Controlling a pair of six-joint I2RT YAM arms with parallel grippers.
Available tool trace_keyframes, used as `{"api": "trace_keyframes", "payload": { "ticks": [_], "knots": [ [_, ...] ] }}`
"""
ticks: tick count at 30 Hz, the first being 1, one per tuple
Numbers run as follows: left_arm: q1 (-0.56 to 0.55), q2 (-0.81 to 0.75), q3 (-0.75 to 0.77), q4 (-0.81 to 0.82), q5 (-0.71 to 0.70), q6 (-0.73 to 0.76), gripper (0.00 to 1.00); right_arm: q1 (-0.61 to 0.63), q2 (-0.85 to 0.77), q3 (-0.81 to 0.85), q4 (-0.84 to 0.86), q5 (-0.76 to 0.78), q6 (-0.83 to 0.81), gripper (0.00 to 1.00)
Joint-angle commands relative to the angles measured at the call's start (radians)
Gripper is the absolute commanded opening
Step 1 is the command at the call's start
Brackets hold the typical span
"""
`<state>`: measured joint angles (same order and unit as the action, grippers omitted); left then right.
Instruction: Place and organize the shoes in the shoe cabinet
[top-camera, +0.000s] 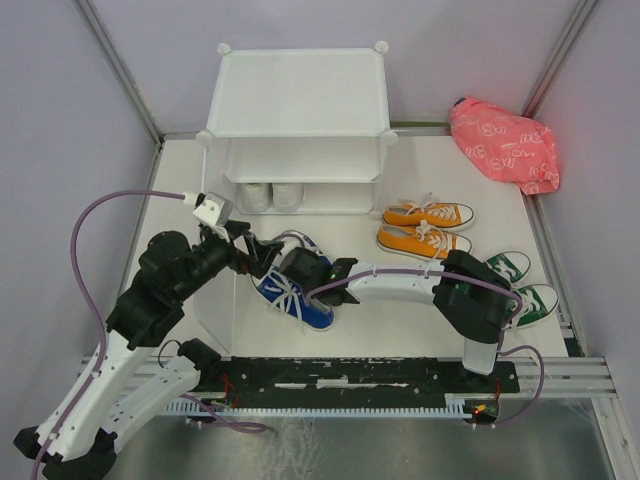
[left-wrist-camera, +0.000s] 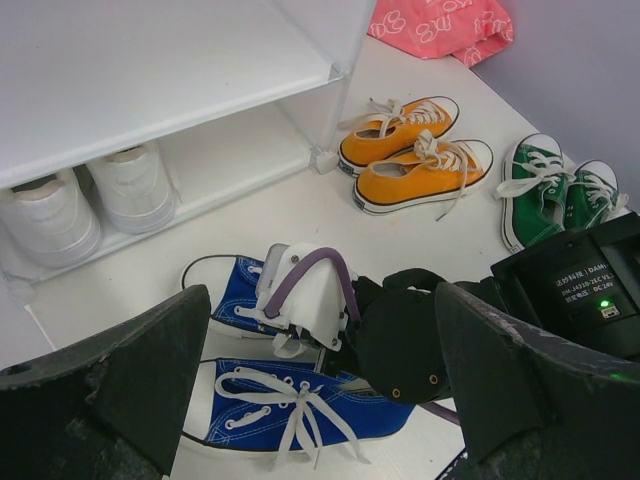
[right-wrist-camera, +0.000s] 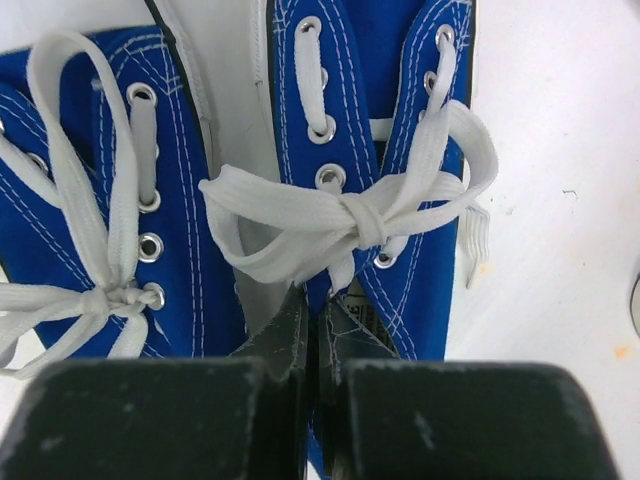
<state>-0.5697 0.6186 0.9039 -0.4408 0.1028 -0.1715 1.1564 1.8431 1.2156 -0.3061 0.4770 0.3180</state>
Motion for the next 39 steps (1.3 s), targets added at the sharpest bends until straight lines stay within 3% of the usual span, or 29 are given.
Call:
{"api": "trace_keyframes", "payload": {
  "ticks": [1,5,8,10,20,30,39],
  "knots": [
    [0.002,0.006,0.012,0.013,-0.016,-0.004,0.99,-0.004,-0.009,0.009,0.057,0.008,-0.06,0.08],
    [0.002,0.009,0.011,0.014,-0.016,-0.005,0.99,-0.004,-0.036,0.001,-0.009,-0.001,-0.017,0.46],
    [0.002,0.011,0.008,0.016,-0.013,-0.006,0.99,-0.004,-0.1,-0.015,-0.045,-0.038,0.011,0.65],
    [0.002,0.01,0.01,0.016,-0.012,-0.006,0.99,-0.004,-0.148,-0.018,-0.075,-0.09,0.018,0.73],
    [0.002,0.006,0.011,0.017,-0.012,-0.016,0.99,-0.003,-0.324,-0.075,-0.114,-0.268,0.0,0.84],
    [0.002,-0.003,0.012,0.011,-0.017,-0.022,0.99,-0.007,-0.207,-0.06,-0.111,-0.303,-0.041,0.85],
    [0.002,-0.008,0.006,-0.002,-0.028,-0.019,0.99,-0.009,-0.107,-0.067,-0.089,-0.219,-0.062,0.85]
  ]
}}
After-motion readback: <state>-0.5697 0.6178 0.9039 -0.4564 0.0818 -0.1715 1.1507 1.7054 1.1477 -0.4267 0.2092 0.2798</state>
